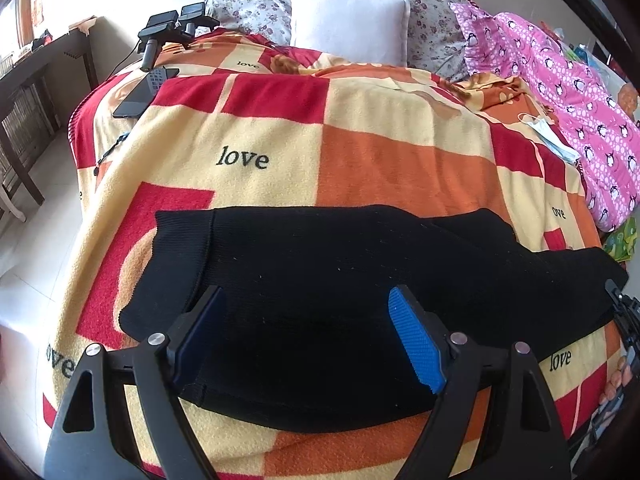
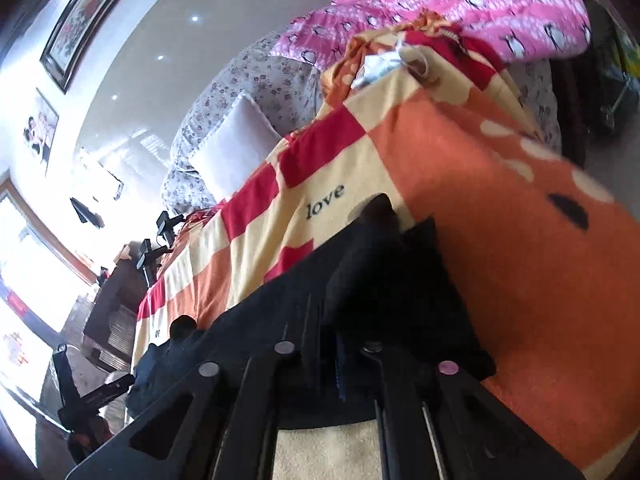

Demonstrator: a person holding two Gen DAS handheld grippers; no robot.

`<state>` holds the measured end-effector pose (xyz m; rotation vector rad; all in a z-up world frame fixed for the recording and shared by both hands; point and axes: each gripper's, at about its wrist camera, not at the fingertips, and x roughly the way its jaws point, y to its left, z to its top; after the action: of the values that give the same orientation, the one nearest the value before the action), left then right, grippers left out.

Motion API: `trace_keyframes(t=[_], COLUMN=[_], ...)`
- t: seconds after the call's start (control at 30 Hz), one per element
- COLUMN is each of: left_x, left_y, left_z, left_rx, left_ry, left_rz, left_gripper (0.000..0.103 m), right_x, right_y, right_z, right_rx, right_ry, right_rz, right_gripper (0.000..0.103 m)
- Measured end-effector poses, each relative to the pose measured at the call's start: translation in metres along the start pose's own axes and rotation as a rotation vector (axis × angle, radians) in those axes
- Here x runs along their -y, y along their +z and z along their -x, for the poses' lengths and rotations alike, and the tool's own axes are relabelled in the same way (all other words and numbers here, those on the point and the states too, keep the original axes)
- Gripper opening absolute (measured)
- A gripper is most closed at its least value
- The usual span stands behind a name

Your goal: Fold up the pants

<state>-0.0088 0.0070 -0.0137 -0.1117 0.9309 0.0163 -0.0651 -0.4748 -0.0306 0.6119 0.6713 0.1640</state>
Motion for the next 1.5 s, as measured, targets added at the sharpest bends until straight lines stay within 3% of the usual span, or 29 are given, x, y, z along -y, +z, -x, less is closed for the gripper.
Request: trace_keyframes(t=[0.13, 0.23, 0.33, 0.4, 0.47, 0.6, 0.63, 0.73, 0.9, 1.0, 1.07, 1.2, 1.23, 1.27, 1.33, 1.5], left_x=[-0.007, -0.017, -0.032, -0.045, -0.061, -0.083, -0.087, -0.091, -0.094, -0.095, -0.096, -0.095, -0.095, -0.095, -0.094, -0.091], left_y=[0.003, 0.003, 0.002, 0.001, 0.000, -0.001, -0.002, -0.004, -0.006, -0.004, -0.003, -0.002, -0.002, -0.002, -0.001, 0.000], left_z=[0.007, 0.012, 0.016, 0.019, 0.022, 0.019, 0.017, 0.012, 0.010, 0.003, -0.001, -0.009, -0.010, -0.011, -0.011, 0.007], left_rx=[0.018, 0.032, 0.035, 0.038, 0.040, 0.032, 0.025, 0.007, 0.002, -0.007, -0.014, -0.025, -0.026, -0.028, -0.029, 0.010], left_ry=[0.007, 0.017, 0.036, 0.049, 0.065, 0.076, 0.077, 0.075, 0.082, 0.081, 0.072, 0.054, 0.050, 0.041, 0.035, 0.034], left_rz=[0.005, 0.025, 0.052, 0.076, 0.107, 0.158, 0.166, 0.169, 0.154, 0.148, 0.149, 0.155, 0.159, 0.163, 0.163, 0.144], left_gripper=[0.083, 0.083, 0.083, 0.083, 0.083, 0.083, 0.083, 0.083, 0.083, 0.083, 0.083, 0.083, 0.083, 0.083, 0.083, 0.083], right_x=[-0.014, -0.013, -0.005, -0.012, -0.028, -0.083, -0.103, -0.159, -0.247, -0.284, -0.304, -0.332, -0.334, -0.334, -0.333, -0.331], right_y=[-0.003, -0.009, -0.016, -0.018, -0.021, -0.035, -0.043, -0.071, -0.123, -0.146, -0.161, -0.199, -0.204, -0.203, -0.190, -0.160], right_z=[0.028, 0.025, 0.006, 0.011, 0.019, 0.028, 0.022, -0.011, -0.064, -0.084, -0.094, -0.124, -0.131, -0.136, -0.146, -0.129], right_rx=[0.011, -0.030, -0.090, -0.085, -0.100, -0.155, -0.170, -0.240, -0.331, -0.337, -0.352, -0.326, -0.305, -0.299, -0.351, -0.410], right_ry=[-0.042, -0.141, -0.253, -0.285, -0.293, -0.082, 0.016, 0.187, 0.343, 0.383, 0.392, 0.287, 0.241, 0.227, 0.281, 0.401], right_rz=[0.097, 0.143, 0.146, 0.182, 0.241, 0.359, 0.383, 0.494, 0.728, 0.872, 0.948, 1.188, 1.227, 1.231, 1.100, 0.927], right_gripper=[0.004, 0.005, 0.021, 0.023, 0.033, 0.035, 0.035, 0.035, 0.041, 0.051, 0.051, 0.048, 0.042, 0.023, 0.009, 0.006])
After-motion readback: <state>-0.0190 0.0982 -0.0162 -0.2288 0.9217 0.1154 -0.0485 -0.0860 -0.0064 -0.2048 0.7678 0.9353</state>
